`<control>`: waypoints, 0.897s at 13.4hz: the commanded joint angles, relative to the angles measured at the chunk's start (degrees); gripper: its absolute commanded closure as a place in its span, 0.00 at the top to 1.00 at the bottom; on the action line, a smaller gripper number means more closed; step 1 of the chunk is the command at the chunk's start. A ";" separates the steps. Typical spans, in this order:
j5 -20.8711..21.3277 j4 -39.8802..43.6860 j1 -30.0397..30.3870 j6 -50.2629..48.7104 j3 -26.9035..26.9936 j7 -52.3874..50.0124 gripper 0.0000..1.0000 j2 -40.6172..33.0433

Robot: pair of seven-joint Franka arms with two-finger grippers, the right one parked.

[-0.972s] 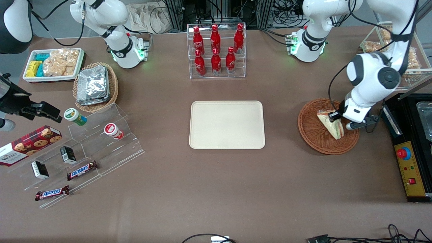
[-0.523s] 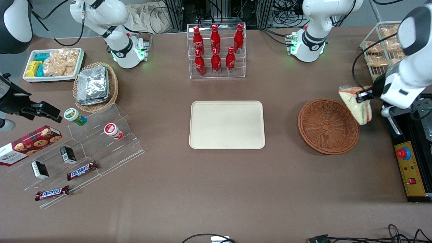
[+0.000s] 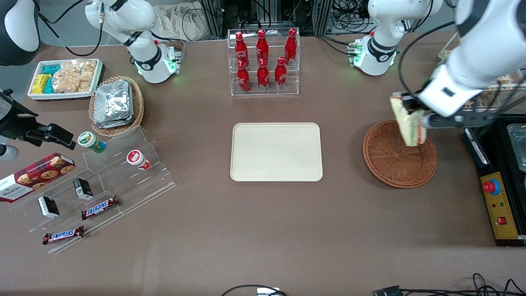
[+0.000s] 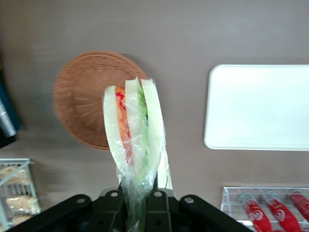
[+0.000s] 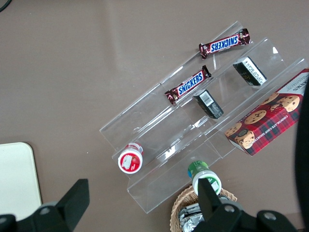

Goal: Place sandwich from basket to tray
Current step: 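Carry the sandwich over the cream tray and lower it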

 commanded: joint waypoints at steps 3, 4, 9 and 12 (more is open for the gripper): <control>9.70 10.60 -0.33 -2.06 -23.67 -17.44 0.00 13.03; 10.94 10.09 -0.24 -1.80 -26.07 -17.64 0.00 14.18; 11.13 -5.87 0.81 12.48 -26.01 -17.11 0.00 13.50; 11.39 -16.42 1.34 25.40 -23.73 -17.99 0.00 13.67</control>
